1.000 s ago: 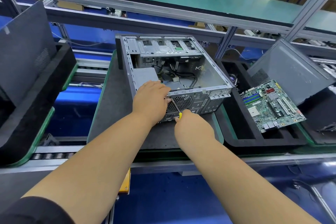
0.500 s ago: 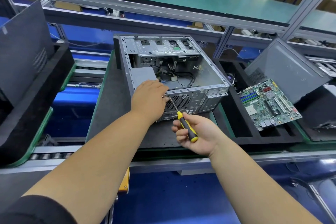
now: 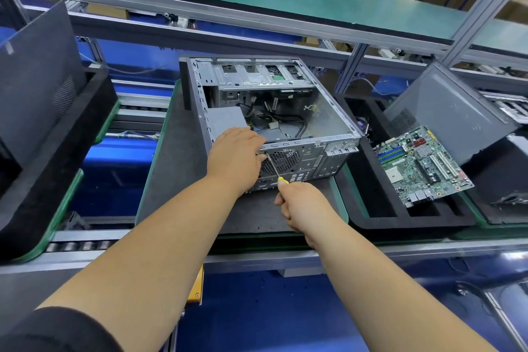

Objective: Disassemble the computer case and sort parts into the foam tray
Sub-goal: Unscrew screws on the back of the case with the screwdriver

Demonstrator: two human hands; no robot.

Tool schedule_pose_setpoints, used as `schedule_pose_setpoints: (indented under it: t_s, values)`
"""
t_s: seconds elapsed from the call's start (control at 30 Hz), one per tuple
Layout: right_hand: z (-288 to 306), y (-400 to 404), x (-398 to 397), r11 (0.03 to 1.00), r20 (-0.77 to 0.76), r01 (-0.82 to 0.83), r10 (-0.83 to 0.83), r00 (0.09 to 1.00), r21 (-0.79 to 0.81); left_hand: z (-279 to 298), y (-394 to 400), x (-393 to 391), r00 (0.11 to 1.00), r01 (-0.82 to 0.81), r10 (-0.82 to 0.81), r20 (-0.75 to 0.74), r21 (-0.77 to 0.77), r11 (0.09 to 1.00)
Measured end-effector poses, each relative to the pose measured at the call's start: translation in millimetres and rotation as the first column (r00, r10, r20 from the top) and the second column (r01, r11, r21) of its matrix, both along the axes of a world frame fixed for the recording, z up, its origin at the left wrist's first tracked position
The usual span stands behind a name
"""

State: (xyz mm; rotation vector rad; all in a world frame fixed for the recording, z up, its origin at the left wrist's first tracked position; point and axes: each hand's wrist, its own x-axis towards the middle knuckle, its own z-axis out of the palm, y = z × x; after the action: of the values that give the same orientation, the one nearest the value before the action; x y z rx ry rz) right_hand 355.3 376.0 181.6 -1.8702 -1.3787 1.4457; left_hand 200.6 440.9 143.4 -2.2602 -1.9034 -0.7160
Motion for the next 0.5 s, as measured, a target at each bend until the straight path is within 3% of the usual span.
schedule_pose_setpoints:
  t_s: [0.1, 0.17, 0.33, 0.4, 0.43, 0.47, 0.5]
  values:
    - [3.3, -0.7, -0.9, 0.949, 0.464, -0.275, 0.175, 0.868, 0.157, -0.2, -0.1, -0.2, 1.0, 0.0, 0.0, 0.003, 0.005, 1.0]
    - [1.3, -1.3, -3.2, 0.917, 0.655, -0.348, 0.142, 0.742, 0.195, -0.2, 0.0, 0.1, 1.0, -0.002, 0.002, 0.003, 0.007, 1.0]
    - [-3.5, 1.1, -12.1, 0.893, 0.79, -0.399, 0.085, 0.607, 0.21, -0.2, 0.0, 0.1, 1.0, -0.001, 0.001, 0.002, 0.003, 1.0]
    - [-1.1, 4.8, -7.1, 0.899, 0.733, -0.388, 0.124, 0.669, 0.202, 0.0, -0.3, -0.1, 1.0, -0.001, 0.001, 0.001, 0.003, 1.0]
    - [0.3, 6.0, -2.5, 0.93, 0.592, -0.311, 0.139, 0.793, 0.198, 0.1, -0.5, -0.2, 1.0, -0.002, 0.002, 0.001, 0.003, 1.0]
    - [1.5, 7.3, 1.8, 0.974, 0.328, -0.178, 0.123, 0.936, 0.141, 0.3, -0.5, -0.1, 1.0, -0.003, 0.003, 0.003, 0.002, 1.0]
    - [1.8, 8.8, 7.2, 0.999, -0.006, -0.038, 0.038, 0.999, 0.01, 0.5, -0.5, 0.0, 1.0, -0.005, 0.005, 0.004, 0.003, 1.0]
